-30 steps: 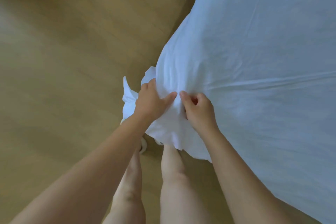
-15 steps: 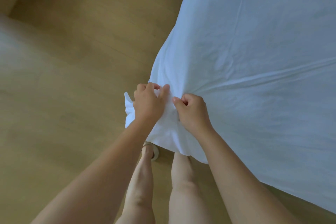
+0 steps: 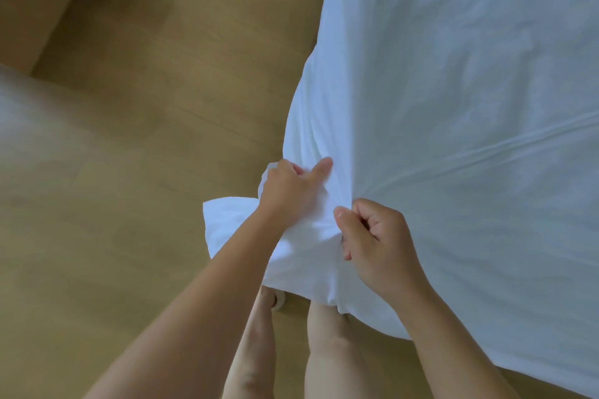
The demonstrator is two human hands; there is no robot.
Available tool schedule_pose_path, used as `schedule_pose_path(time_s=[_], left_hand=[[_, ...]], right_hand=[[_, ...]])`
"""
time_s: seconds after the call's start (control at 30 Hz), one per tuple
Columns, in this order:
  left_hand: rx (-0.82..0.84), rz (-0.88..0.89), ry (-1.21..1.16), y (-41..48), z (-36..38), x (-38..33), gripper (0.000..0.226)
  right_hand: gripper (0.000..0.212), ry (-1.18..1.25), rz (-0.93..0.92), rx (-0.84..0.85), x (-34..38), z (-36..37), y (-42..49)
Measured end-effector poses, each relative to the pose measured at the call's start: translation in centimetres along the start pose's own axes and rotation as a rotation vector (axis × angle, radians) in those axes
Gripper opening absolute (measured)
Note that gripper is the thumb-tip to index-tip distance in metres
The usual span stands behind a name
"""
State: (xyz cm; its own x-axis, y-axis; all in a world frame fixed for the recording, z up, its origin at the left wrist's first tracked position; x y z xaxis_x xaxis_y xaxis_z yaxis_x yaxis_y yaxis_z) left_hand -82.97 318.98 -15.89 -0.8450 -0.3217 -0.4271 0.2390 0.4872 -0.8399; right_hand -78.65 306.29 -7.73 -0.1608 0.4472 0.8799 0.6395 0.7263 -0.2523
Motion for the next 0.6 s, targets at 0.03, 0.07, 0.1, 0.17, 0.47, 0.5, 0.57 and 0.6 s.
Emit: schedule_pose_path(time_s=[0.03, 0.07, 0.1, 0.17, 0.47, 0.5, 0.57, 0.6], left_hand=[[0.018, -0.006, 0.057, 0.0, 0.2, -0.3, 0.055], [0.054, -0.003, 0.12, -0.1, 0.6, -0.6, 0.061], [0.09, 0.001, 0.174, -0.3, 1.0, -1.1, 0.06], [0.123, 0.021, 0.165, -0.8, 1.7, -2.2, 0.045], [0.122, 0.271, -0.426, -5.6, -6.2, -1.1, 0.047], [0.162, 0.234, -0.413, -5.5, -5.5, -0.7, 0.04], [0.156, 0.177, -0.295, -3.8, -3.3, -0.5, 0.02], [0.114, 0.157, -0.185, -2.8, -2.2, -0.6, 0.023]], right_hand=[[0.043, 0.01, 0.014, -0.007, 0.0, -0.1, -0.1], [0.043, 0.007, 0.023, -0.007, 0.0, -0.1, -0.1], [0.043, -0.001, 0.027, -0.009, -0.1, 0.0, 0.0], [0.042, -0.01, 0.029, -0.018, 0.0, 0.1, 0.3], [0.044, 0.004, -0.031, -0.302, 1.1, -1.8, -1.5], [0.044, 0.016, 0.001, -0.334, 0.8, -2.0, -1.8], [0.039, 0.036, 0.068, -0.38, 0.0, -2.6, -2.2], [0.036, 0.037, 0.091, -0.389, -0.4, -3.2, -2.4]])
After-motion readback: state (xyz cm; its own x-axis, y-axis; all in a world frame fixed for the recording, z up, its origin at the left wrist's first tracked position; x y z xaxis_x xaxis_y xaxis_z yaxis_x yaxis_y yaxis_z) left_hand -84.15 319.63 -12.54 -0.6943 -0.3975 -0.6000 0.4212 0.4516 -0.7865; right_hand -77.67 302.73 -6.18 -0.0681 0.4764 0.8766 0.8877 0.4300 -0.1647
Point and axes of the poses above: each hand's wrist, its own y-axis towards the middle knuckle, its own z-axis out of the palm, x = y × z, the point moved 1 cm from there along y, towards the middle knuckle, and after that the axes turned 11 degrees about -z, right-handed, at the moved point
